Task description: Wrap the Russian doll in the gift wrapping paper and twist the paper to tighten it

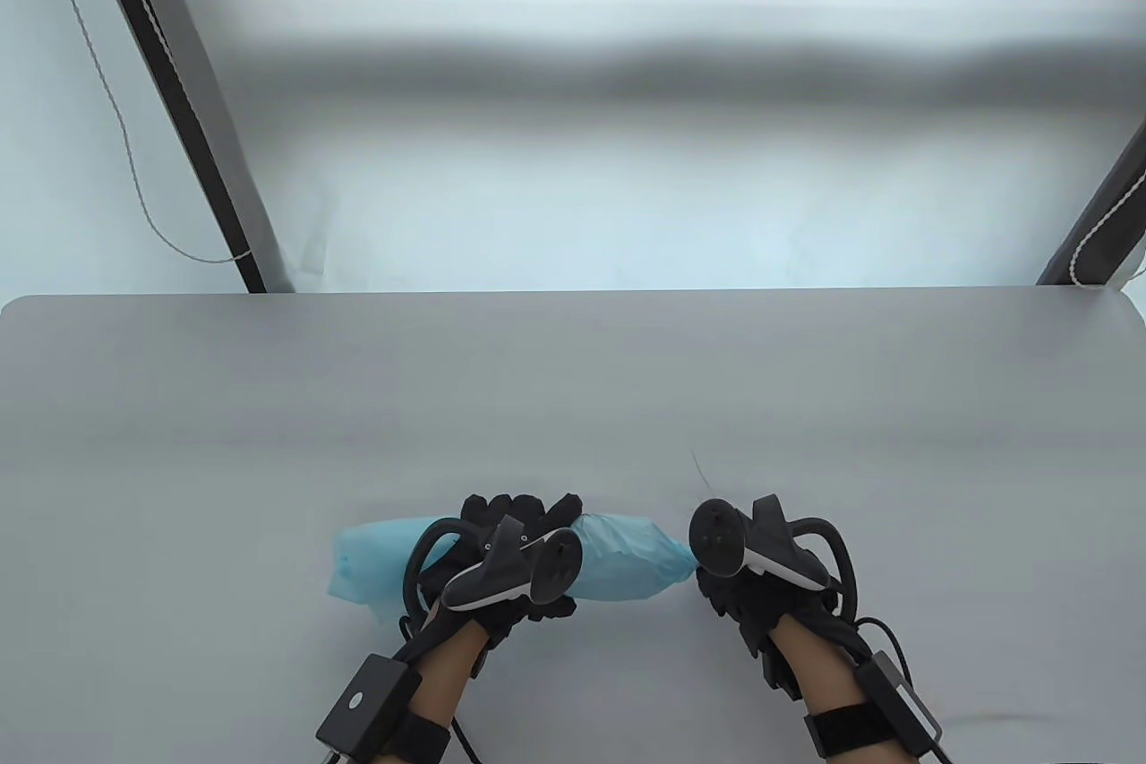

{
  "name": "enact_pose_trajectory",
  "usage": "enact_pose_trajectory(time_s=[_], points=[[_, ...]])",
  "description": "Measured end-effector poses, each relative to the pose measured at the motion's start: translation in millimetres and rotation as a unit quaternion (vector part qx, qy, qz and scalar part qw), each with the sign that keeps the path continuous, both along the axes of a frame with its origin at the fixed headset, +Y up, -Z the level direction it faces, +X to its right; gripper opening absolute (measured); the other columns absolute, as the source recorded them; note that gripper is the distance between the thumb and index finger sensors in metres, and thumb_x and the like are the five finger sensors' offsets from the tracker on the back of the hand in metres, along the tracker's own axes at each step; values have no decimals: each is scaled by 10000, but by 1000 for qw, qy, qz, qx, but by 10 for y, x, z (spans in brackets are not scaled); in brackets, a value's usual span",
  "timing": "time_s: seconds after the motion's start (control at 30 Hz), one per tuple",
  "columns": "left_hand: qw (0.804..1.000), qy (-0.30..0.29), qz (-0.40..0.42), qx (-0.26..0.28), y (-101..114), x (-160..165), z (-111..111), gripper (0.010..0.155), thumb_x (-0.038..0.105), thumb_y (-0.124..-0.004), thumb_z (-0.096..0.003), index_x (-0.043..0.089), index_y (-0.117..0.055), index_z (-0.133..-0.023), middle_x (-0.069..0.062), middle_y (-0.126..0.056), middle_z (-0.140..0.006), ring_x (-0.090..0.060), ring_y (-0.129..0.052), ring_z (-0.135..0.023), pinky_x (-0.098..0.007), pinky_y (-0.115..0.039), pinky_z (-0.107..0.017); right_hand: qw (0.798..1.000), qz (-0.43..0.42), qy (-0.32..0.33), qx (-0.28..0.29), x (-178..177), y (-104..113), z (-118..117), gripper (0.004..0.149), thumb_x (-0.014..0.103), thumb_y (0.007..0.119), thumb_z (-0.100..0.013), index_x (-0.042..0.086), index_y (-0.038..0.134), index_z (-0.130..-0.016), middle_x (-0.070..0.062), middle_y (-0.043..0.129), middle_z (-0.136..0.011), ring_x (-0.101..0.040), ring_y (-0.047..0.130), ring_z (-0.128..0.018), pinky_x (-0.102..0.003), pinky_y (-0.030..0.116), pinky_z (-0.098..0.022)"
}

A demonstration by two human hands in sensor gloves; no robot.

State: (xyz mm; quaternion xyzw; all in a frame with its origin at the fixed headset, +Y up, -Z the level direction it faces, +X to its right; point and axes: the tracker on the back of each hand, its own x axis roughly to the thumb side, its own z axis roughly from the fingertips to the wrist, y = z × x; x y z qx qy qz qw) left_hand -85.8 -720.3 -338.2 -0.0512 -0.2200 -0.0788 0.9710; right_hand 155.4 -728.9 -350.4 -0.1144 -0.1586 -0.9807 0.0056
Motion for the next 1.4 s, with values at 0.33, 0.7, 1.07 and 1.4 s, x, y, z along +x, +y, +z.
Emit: enact_pose_trajectory(time_s=[0.33, 0.7, 1.07, 1.4], points=[[1000, 10, -19, 8, -46, 2, -7, 1086, 700, -960, -315, 350, -351, -1144, -112, -673, -1143, -378, -784, -977, -746, -552, -707, 990, -128, 9, -52, 82, 13, 24, 773, 668, 754, -525, 125, 689, -1072, 61, 920, -684, -76, 932, -433, -345, 871, -381], [1000, 22, -3, 11, -19, -203, -69, 1094, 668, -988, -309, 376, -335, -1137, -101, -628, -1171, -380, -733, -1021, -751, -513, -723, 943, -295, 14, -155, 160, 50, -26, 617, 281, 743, -616, 65, 591, -1173, -215, 905, -975, -333, 937, -816, -532, 777, -655], [998, -25, -6, 54, -50, -154, -20, 1093, 637, -1022, -313, 373, -351, -1135, -95, -618, -1173, -373, -703, -1031, -759, -475, -736, 978, -151, -3, -141, 50, -39, -43, 601, 378, 881, -585, 64, 720, -1072, -119, 914, -728, -192, 921, -547, -476, 813, -533], [997, -28, -9, 68, 26, -15, 25, 1084, 676, -992, -315, 357, -369, -1143, -105, -658, -1149, -367, -747, -996, -756, -520, -719, 996, -40, -63, -56, 14, -20, -50, 610, 427, 911, -579, 81, 750, -1055, -27, 906, -525, -79, 910, -341, -383, 862, -379]])
